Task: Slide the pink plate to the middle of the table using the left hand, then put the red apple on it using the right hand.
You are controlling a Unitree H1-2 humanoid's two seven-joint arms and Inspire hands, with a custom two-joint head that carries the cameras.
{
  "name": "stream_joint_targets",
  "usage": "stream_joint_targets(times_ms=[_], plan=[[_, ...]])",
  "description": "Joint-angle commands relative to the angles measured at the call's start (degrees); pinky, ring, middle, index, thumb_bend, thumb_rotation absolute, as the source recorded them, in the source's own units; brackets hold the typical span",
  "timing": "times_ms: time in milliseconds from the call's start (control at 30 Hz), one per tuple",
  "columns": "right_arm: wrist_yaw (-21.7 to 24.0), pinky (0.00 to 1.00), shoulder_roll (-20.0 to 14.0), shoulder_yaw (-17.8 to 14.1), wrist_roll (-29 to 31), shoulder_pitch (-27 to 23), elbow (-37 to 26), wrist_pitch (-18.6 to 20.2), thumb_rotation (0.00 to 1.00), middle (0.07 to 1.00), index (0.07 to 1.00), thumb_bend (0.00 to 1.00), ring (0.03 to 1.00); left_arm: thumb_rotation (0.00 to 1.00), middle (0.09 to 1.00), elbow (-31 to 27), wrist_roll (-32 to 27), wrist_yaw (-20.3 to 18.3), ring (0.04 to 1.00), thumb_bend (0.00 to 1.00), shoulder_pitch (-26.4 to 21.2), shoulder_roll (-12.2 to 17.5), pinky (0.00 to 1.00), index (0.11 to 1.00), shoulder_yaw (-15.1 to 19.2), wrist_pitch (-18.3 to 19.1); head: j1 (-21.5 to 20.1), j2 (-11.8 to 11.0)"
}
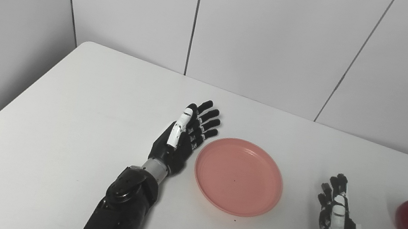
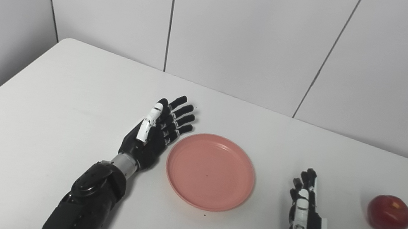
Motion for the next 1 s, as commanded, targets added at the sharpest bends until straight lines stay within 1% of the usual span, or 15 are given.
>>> stream_joint_targets(times_ms=[0,133,233,333,433,467,533,567,633,767,833,967], plan=[[-1.05,1.0,1.18,0.5,-0.99,2.69,0.44,0.0,1.0,0.97,0.98,0.29,0.956,1.0,0.898,1.92,0.53,1.61,0.891,0.38,2.16,0.47,0.89,0.891,0.86,0.57,-0.44,0.03],[-2.49,0.97,1.08,0.57,-3.19,2.72,-2.09,1.42,1.0,0.958,0.96,0.32,0.944,1.0,0.905,1.92,0.34,1.12,0.899,0.38,2.71,0.57,0.91,0.898,1.11,0.2,-2.72,0.11],[-2.54,0.97,0.5,0.94,-4.61,2.69,-3.96,2.05,1.0,0.959,0.96,0.33,0.945,1.0,0.908,2.09,0.03,0.58,0.902,0.38,3.06,0.89,0.91,0.902,1.23,0.03,-5.58,0.09],[-2.83,0.97,0.0,1.19,-6.39,2.27,-5.63,2.44,1.0,0.961,0.963,0.34,0.945,1.0,0.903,2.65,-0.1,0.36,0.897,0.38,3.19,1.24,0.91,0.894,1.47,-0.3,-6.88,0.11],[-3.59,0.97,-0.13,0.72,-7.58,1.35,-6.4,2.17,1.0,0.954,0.956,0.4,0.934,1.0,0.902,2.94,-0.2,-0.12,0.898,0.38,3.37,1.51,0.91,0.894,1.5,-0.84,-7.76,0.09],[-4.14,0.97,-0.29,0.58,-8.81,1.04,-6.82,2.26,1.0,0.952,0.955,0.41,0.931,1.0,0.903,3.34,-0.36,-0.62,0.899,0.38,3.34,1.64,0.91,0.897,1.5,-1.29,-7.84,0.1],[-5.15,0.92,-0.65,0.46,-11.49,0.5,-8.08,2.93,1.0,0.941,0.946,0.46,0.915,1.0,0.91,4.16,-0.82,-1.41,0.909,0.38,3.19,1.87,0.92,0.904,1.65,-1.85,-8.49,0.09],[-5.42,0.92,-1.18,0.49,-13.3,0.21,-9.08,3.43,1.0,0.941,0.946,0.46,0.915,1.0,0.91,4.31,-0.99,-1.57,0.909,0.38,3.17,1.95,0.92,0.904,1.73,-1.92,-9.06,0.11],[-5.82,0.89,-1.73,0.29,-15.71,-0.29,-11.1,4.68,1.0,0.942,0.945,0.52,0.925,1.0,0.906,4.24,-1.08,-1.46,0.904,0.38,3.17,2.06,0.92,0.902,1.86,-1.8,-9.59,0.17],[-6.26,0.86,-3.07,-0.03,-19.27,-1.27,-14.12,5.97,1.0,0.941,0.944,0.53,0.917,1.0,0.898,4.47,-1.08,-1.28,0.896,0.38,3.04,2.17,0.91,0.896,2.13,-1.7,-10.32,0.17],[-6.32,0.86,-4.03,-0.33,-21.1,-1.77,-15.4,6.53,1.0,0.942,0.946,0.55,0.918,1.0,0.899,4.32,-1.24,-1.29,0.897,0.38,3.03,2.17,0.91,0.897,2.21,-1.41,-10.73,0.16],[-7.16,0.86,-5.89,-0.82,-26.74,-2.85,-17.02,6.83,0.99,0.926,0.938,0.57,0.909,1.0,0.903,4.17,-1.11,-1.08,0.9,0.38,3.05,2.37,0.91,0.898,2.27,-1.0,-12.23,0.13]])
